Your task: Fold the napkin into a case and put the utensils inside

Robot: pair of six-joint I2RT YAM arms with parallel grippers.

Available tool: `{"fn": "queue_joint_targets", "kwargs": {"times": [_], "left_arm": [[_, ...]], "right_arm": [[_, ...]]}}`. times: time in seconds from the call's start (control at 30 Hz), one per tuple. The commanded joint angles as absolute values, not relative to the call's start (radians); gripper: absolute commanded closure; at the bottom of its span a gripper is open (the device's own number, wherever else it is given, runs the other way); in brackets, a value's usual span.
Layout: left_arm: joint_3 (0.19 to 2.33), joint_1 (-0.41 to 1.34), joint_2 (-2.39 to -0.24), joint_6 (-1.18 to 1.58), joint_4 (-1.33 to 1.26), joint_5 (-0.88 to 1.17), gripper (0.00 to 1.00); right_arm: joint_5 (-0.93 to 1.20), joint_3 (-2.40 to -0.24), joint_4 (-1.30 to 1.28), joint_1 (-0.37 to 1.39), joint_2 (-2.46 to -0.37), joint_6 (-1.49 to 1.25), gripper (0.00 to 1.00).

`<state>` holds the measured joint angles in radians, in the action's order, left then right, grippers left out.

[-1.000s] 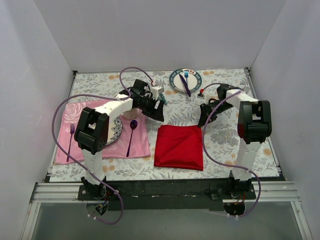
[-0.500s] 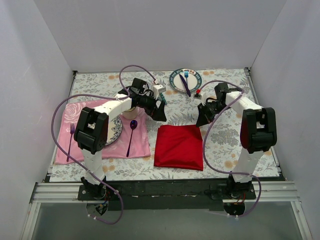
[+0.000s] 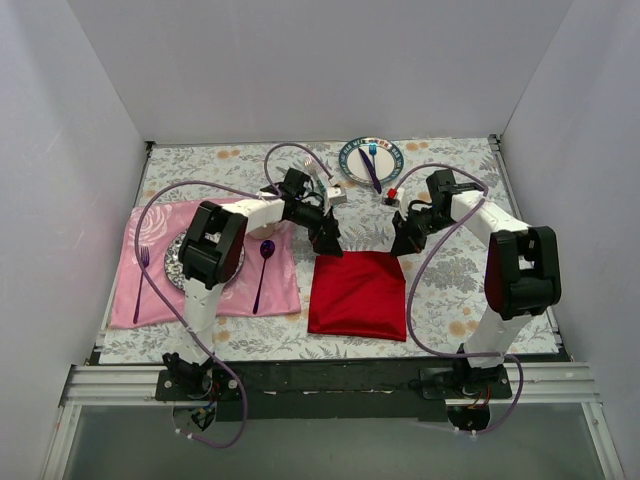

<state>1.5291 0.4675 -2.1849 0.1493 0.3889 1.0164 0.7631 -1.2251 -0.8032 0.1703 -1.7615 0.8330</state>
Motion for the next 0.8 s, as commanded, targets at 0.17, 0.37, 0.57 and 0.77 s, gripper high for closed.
{"fn": "queue_joint_targets", "kwargs": {"times": [0.17, 0.37, 0.57, 0.77], "left_arm": [[1.624, 0.535, -2.232, -0.05, 0.445, 1.045, 0.06], [1.628, 0.563, -2.25, -0.107, 0.48, 1.022, 0.15], [1.615, 0.577, -2.25, -0.152, 0.485, 0.994, 0.18], [1.603, 0.58, -2.25, -0.175, 0.483, 0.976, 0.18]], "right_arm": [[0.772, -1.164, -0.756, 0.222, -1.635, 0.98, 0.99], [0.756, -1.106, -0.713, 0.265, -1.579, 1.014, 0.99], [0.747, -1.054, -0.704, 0.308, -1.516, 1.1, 0.99], [0.738, -1.0, -0.693, 0.356, -1.451, 1.192, 0.99]]}}
